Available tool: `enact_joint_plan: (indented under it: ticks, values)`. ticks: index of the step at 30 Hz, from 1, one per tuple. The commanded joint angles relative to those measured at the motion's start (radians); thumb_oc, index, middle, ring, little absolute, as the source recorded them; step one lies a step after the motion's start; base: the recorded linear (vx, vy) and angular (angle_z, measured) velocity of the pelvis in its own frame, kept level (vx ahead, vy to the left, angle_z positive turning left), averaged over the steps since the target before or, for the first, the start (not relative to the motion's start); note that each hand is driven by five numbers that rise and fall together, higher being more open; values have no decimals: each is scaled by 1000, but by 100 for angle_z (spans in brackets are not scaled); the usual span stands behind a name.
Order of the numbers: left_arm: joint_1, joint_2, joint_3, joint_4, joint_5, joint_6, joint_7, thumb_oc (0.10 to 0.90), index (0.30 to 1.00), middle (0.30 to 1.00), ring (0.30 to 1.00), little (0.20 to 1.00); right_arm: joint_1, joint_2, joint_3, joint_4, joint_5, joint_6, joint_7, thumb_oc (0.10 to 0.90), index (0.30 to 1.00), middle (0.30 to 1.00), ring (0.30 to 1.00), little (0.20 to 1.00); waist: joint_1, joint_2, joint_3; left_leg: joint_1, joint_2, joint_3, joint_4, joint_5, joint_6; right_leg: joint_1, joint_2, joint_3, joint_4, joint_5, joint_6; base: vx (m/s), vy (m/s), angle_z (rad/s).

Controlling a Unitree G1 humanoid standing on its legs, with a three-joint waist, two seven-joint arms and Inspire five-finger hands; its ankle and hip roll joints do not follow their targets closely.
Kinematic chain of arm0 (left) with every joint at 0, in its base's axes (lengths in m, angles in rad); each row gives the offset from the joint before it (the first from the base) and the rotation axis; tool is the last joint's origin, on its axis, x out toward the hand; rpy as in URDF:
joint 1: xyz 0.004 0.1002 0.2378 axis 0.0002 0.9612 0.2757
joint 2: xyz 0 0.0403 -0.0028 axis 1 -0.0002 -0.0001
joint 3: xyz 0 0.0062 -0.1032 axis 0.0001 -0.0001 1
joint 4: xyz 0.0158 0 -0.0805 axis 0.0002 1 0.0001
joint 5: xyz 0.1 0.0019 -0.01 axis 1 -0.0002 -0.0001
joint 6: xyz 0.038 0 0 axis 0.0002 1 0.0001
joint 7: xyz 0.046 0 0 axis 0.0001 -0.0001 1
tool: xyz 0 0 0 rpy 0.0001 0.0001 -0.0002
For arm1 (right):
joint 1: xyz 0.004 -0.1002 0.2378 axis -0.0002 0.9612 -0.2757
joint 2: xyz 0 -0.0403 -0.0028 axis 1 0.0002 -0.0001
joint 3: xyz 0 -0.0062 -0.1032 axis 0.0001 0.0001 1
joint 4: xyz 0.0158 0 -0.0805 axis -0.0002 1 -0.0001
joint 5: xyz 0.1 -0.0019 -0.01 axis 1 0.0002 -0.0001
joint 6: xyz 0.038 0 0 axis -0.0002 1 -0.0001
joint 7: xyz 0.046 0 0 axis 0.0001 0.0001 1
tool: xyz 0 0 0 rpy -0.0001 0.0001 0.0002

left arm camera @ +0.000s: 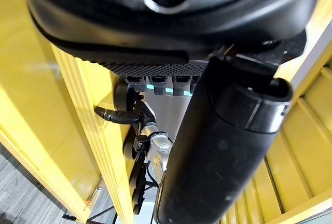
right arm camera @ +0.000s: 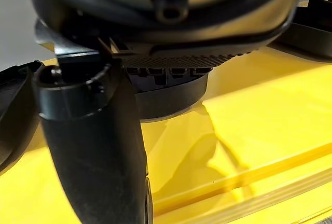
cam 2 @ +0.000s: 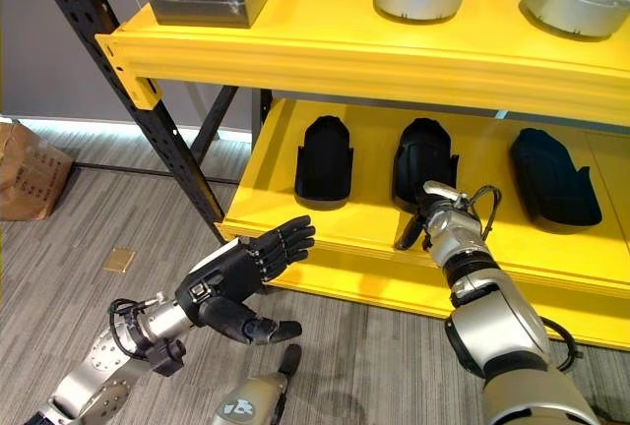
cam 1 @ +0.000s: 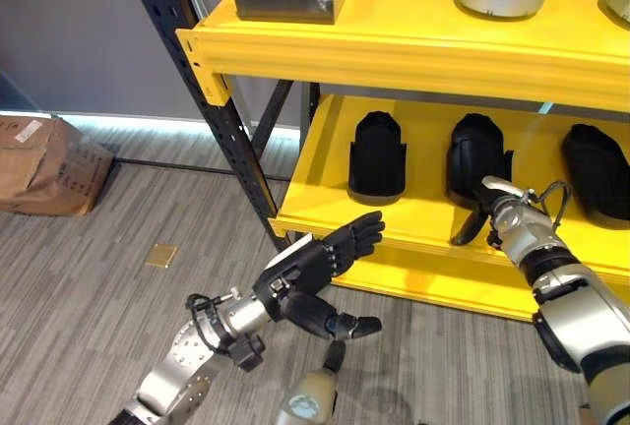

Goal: Move parts from the plastic box to the shelf.

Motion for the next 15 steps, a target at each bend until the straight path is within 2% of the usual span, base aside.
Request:
enact_joint_plan:
  ticks: [1, 10, 13, 15]
  values:
    - [-78, -35, 56, -114, -52, -76, -3, 900, 1000, 1000, 1000, 1000, -27, -185, 92, 48, -146, 126, -106, 900, 1000, 1000, 1000, 1000, -36, 7, 28, 7, 39, 24, 40, -47, 4, -38, 28, 15, 9, 95, -45, -8, 4, -7]
    - [-71, -35, 63, -113, -67, -56, -6, 900, 1000, 1000, 1000, 1000, -32, -204, 102, 46, -172, 118, -116, 900, 1000, 1000, 1000, 1000, -37, 4, 21, 8, 38, 28, 37, -45, 3, -36, 27, 16, -1, 100, -42, -1, 0, -1]
    - [-74, -33, 59, -115, -69, -51, -9, 900, 1000, 1000, 1000, 1000, -35, -207, 97, 39, -134, 111, -132, 900, 1000, 1000, 1000, 1000, -38, 3, 19, 6, 40, 31, 37, -47, 4, -39, 26, 18, -1, 100, -42, 0, 0, 0]
    - [-76, -34, 54, -109, -76, -22, -21, 900, 1000, 1000, 1000, 1000, -32, -206, 90, 36, -131, 105, -145, 900, 1000, 1000, 1000, 1000, -42, 1, 13, 13, 41, 31, 33, -47, 5, -34, 26, 19, -5, 104, -39, 0, 0, 0]
